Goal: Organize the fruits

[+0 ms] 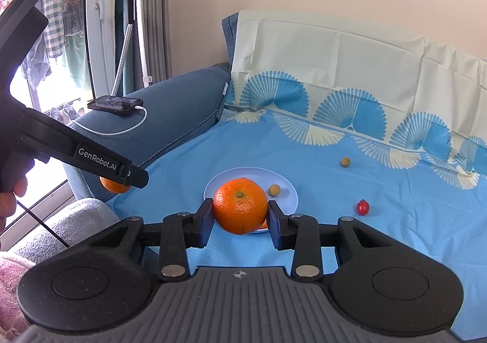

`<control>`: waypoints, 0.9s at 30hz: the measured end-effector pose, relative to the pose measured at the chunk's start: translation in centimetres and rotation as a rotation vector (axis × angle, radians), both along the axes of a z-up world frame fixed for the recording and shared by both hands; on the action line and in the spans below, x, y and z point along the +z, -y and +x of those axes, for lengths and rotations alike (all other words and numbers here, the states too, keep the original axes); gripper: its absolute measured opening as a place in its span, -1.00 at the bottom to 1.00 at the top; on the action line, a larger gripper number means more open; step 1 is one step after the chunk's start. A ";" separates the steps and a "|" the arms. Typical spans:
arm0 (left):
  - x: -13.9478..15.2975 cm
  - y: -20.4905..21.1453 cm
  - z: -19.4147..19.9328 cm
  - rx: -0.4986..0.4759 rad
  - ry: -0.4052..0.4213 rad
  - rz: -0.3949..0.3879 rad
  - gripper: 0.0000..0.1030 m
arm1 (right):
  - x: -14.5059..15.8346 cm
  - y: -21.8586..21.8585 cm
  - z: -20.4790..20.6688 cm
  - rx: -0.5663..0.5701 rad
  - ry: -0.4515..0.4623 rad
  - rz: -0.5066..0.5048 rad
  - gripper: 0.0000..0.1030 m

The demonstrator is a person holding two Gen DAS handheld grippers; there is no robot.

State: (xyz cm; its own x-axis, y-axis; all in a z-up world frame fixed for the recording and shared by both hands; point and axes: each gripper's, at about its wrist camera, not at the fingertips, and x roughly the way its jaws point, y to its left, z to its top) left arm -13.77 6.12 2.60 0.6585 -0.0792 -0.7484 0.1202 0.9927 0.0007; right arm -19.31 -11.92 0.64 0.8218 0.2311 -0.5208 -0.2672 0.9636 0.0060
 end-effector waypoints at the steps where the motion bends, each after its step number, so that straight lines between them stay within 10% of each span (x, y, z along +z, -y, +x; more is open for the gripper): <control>1: 0.0 0.0 0.0 0.001 -0.001 0.000 -0.13 | 0.0 0.0 0.0 0.000 -0.001 0.000 -0.25; 27: -1.3 0.3 5.4 0.015 -0.038 -0.010 -0.13 | -2.0 0.7 4.0 -0.038 -0.086 0.017 -0.25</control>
State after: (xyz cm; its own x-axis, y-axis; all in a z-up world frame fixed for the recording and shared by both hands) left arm -8.33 5.83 1.33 0.6307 -0.0773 -0.7722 0.1048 0.9944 -0.0140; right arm -15.34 -12.62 -1.40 0.7822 0.2104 -0.5864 -0.2285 0.9725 0.0442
